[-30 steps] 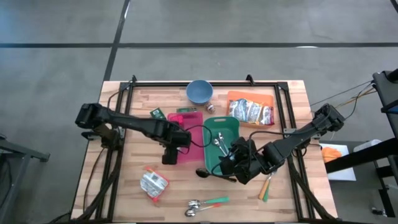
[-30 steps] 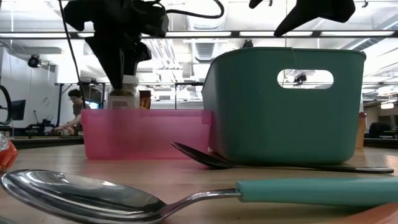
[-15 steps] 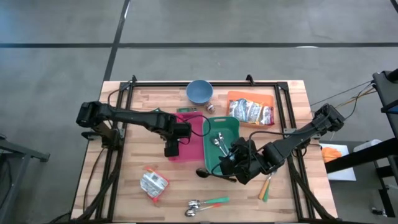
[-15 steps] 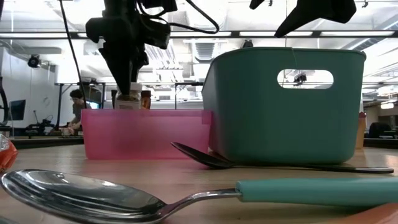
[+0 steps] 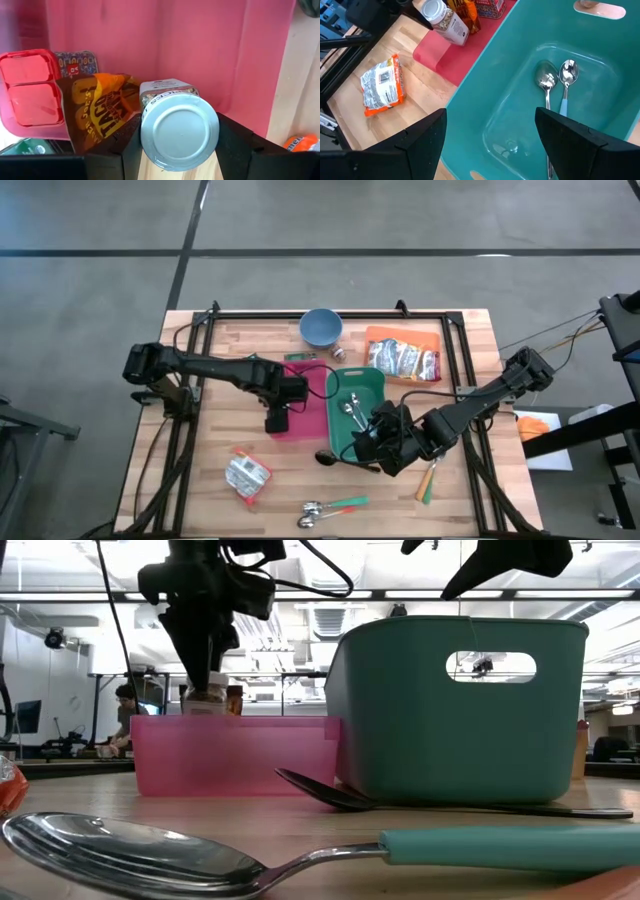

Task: Pick & Place Food Item
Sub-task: Put the white spice bottle into the red bin, then put the yellow spoon into the green bin

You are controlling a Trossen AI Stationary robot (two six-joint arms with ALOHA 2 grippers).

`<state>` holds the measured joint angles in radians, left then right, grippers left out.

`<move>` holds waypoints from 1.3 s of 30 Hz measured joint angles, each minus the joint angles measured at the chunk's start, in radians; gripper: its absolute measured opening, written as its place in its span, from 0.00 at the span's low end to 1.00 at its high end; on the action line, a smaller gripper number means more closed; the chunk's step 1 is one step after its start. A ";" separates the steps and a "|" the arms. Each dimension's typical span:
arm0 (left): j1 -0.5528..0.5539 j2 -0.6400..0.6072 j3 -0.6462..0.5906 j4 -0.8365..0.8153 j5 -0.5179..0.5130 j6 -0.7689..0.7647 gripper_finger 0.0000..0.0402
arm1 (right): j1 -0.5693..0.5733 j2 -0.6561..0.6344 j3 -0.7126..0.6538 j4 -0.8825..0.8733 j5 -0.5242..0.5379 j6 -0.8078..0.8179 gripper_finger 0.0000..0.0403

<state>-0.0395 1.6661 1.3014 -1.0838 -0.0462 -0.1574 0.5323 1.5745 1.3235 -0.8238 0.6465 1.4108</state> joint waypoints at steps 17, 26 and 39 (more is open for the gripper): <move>0.001 -0.003 -0.077 0.071 -0.003 -0.008 0.46 | 0.000 0.000 0.000 0.000 -0.001 -0.026 0.74; 0.001 -0.001 -0.076 0.069 -0.008 -0.014 0.58 | 0.000 0.000 0.000 0.000 -0.003 -0.027 0.74; 0.001 -0.022 -0.077 0.068 -0.020 -0.056 0.95 | 0.000 0.000 0.000 0.001 -0.020 -0.025 0.74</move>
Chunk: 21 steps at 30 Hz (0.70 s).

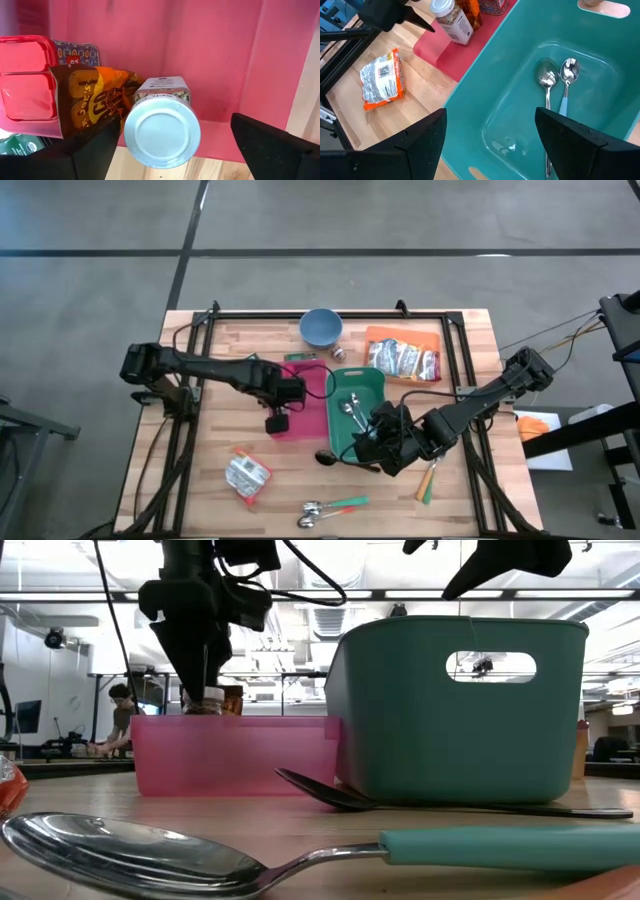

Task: Pick & Place Food Item
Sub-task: Put the yellow spoon into the green bin

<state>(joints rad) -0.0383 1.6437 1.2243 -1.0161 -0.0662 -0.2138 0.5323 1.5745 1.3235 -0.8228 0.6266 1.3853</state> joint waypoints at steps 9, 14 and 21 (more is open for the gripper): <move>-0.002 -0.074 0.022 -0.003 0.005 -0.035 0.96 | 0.000 0.000 0.000 0.002 -0.001 0.000 0.74; -0.016 -0.142 0.041 -0.001 0.041 -0.073 0.96 | 0.000 0.000 0.000 -0.002 -0.002 0.055 0.74; -0.084 -0.238 0.047 0.002 0.045 -0.195 0.96 | 0.000 -0.002 0.013 -0.047 -0.118 0.188 0.74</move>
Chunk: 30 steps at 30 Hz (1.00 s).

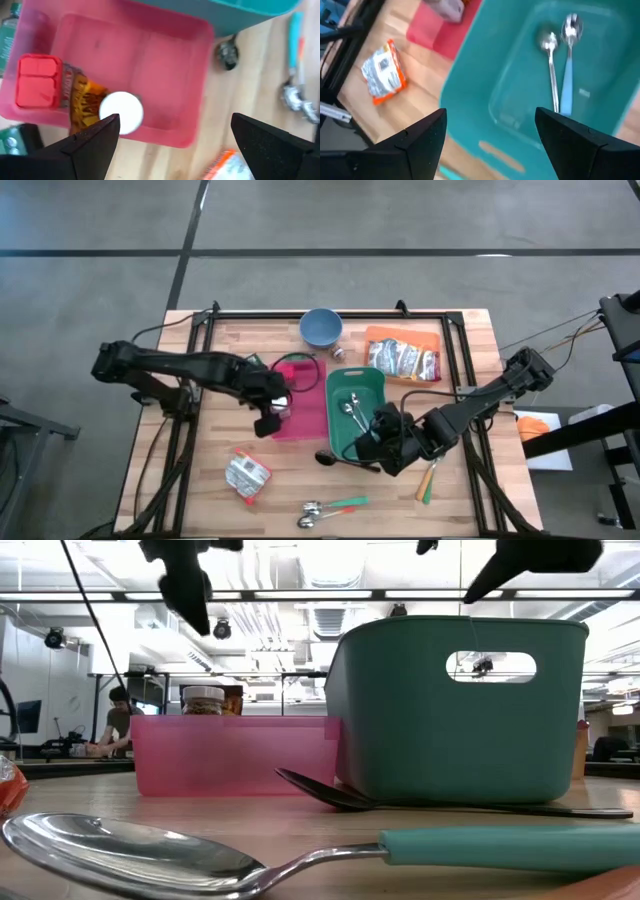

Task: Pick & Place Food Item
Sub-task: Put the yellow spoon into the green bin

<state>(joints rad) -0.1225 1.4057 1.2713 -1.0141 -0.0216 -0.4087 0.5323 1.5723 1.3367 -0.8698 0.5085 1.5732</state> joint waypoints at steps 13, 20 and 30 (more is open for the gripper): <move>-0.103 -0.148 0.002 0.036 -0.002 -0.140 0.95 | 0.027 -0.001 0.092 -0.230 -0.185 0.245 0.74; -0.105 -0.216 0.006 0.051 -0.004 -0.143 0.95 | 0.081 -0.001 0.138 -0.394 -0.259 0.424 0.74; -0.111 -0.237 0.000 0.084 0.064 -0.044 0.95 | 0.165 0.032 0.108 -0.438 -0.379 0.675 0.74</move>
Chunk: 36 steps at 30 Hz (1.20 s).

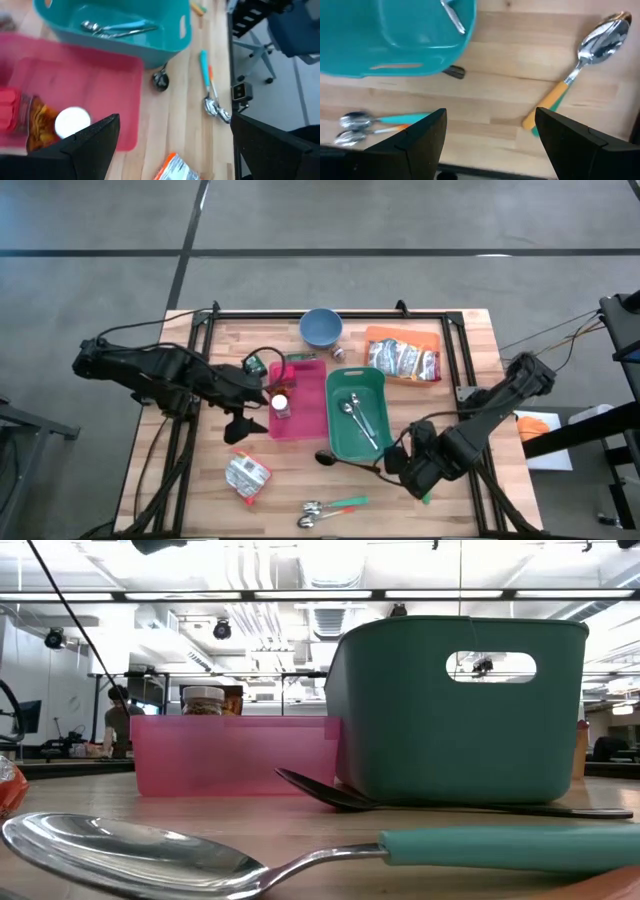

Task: Pick & Place Food Item
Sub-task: Put the yellow spoon into the green bin

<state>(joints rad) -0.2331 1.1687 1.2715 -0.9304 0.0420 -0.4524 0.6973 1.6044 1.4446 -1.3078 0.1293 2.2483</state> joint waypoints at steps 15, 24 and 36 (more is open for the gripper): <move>0.000 -0.053 0.000 0.038 0.007 0.060 0.95 | 0.037 0.111 -0.038 -0.043 -0.142 -0.004 0.74; 0.000 -0.057 0.000 0.040 0.016 0.012 0.95 | 0.071 0.108 -0.115 0.003 -0.239 0.031 0.74; 0.000 -0.057 0.000 0.043 0.022 -0.051 0.95 | 0.070 0.108 -0.344 0.314 -0.237 0.056 0.74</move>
<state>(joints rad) -0.2330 1.1118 1.2713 -0.8869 0.0642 -0.5034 0.7677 1.7123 1.1011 -0.9934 -0.1077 2.3043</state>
